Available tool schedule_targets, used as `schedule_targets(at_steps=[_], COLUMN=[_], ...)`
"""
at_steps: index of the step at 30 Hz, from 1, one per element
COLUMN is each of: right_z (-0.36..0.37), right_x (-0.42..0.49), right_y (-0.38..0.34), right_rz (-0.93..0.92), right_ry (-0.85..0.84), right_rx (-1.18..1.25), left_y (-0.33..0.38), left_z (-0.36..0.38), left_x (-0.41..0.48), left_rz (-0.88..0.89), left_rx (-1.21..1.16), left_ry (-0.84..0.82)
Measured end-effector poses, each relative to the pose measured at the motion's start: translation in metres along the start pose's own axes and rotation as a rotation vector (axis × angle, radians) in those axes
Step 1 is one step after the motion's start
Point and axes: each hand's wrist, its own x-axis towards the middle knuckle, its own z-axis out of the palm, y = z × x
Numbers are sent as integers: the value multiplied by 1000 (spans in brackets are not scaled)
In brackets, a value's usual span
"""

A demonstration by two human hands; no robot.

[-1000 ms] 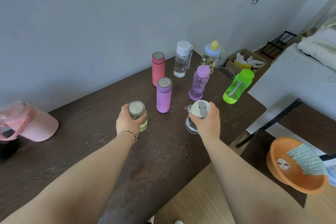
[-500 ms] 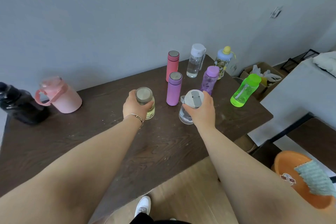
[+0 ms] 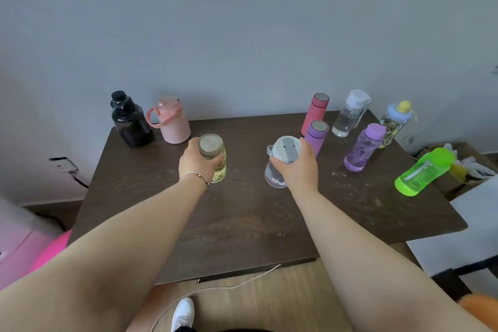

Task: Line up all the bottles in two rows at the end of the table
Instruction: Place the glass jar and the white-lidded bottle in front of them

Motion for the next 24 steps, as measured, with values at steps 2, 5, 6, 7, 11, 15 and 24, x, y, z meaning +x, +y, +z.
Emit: schedule_targets(at_steps=[2, 5, 6, 7, 11, 15, 24], right_z=[18, 49, 60, 71, 117, 166, 260], right_x=[-1, -4, -6, -7, -12, -12, -10], right_y=[-15, -40, -49, -59, -100, -131, -168], right_rz=[-27, -45, -52, -57, -61, -64, -88], right_ry=[-32, -84, -99, -116, -158, -178, -232], right_rx=[-10, -30, -31, -29, 3, 28, 27], left_y=[-11, -29, -35, -41, -64, -91, -146], left_z=[-19, -50, -61, -72, -113, -148, -184], left_x=[6, 19, 25, 32, 65, 98, 155], left_rz=[-13, -24, -31, -43, -81, -109, -158], left_rx=[1, 18, 21, 19, -3, 6, 1], left_ry=[32, 72, 83, 94, 146, 163, 120])
